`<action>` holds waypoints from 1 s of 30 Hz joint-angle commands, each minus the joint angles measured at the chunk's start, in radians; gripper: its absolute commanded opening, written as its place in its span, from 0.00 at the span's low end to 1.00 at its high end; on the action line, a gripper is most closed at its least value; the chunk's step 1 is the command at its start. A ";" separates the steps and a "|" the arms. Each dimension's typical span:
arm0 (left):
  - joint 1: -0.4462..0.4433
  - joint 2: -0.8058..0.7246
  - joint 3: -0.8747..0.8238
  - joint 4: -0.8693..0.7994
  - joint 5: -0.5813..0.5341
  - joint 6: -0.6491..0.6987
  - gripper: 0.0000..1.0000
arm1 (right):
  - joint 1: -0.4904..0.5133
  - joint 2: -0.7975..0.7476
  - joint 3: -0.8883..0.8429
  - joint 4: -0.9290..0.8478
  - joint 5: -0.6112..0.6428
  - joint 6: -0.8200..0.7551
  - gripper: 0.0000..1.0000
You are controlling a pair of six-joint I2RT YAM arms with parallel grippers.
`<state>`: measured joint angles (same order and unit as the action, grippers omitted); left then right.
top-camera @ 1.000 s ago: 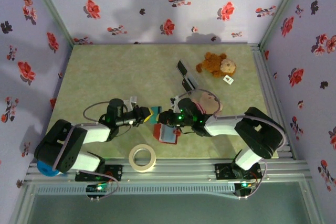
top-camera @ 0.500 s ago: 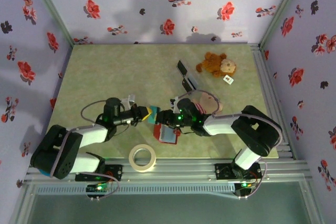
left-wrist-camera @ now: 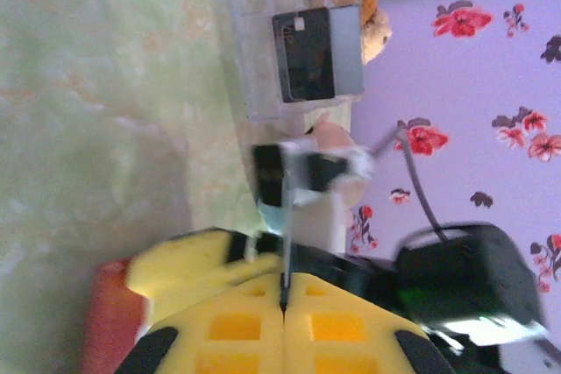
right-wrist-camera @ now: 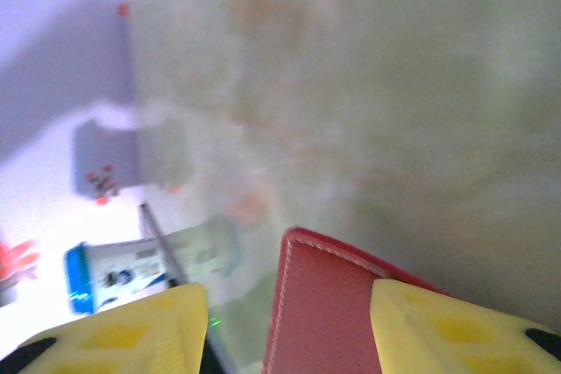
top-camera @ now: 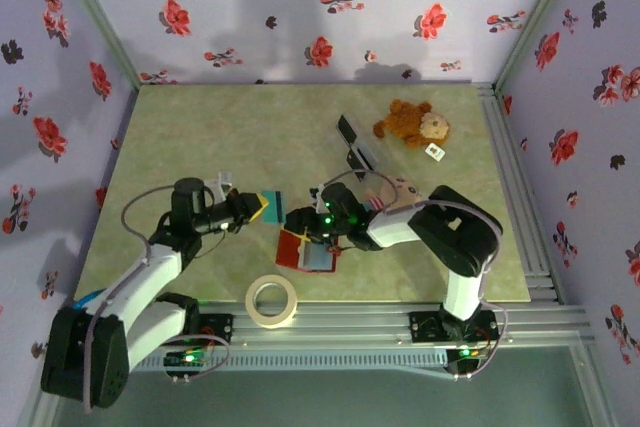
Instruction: Put the credit cards into the card holder
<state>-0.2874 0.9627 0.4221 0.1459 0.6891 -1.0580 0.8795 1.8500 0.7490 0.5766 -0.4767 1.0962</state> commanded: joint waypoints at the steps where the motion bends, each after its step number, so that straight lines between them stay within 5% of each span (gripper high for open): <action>1: 0.001 -0.022 0.080 -0.270 0.011 0.111 0.00 | -0.006 0.056 0.033 -0.127 0.051 -0.036 0.52; 9: -0.027 0.000 0.010 -0.151 0.057 0.027 0.00 | -0.010 0.072 0.054 -0.180 0.074 -0.075 0.53; 17: -0.084 0.109 -0.086 0.015 0.040 -0.005 0.00 | -0.034 0.073 0.128 -0.307 0.135 -0.287 0.51; 30: -0.102 0.152 -0.104 0.089 -0.009 0.013 0.00 | -0.119 0.133 0.194 -0.251 0.073 -0.303 0.51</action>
<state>-0.3828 1.1080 0.3317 0.2653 0.7155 -1.0481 0.7853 1.9335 0.9436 0.3843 -0.4419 0.8356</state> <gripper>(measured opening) 0.064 0.506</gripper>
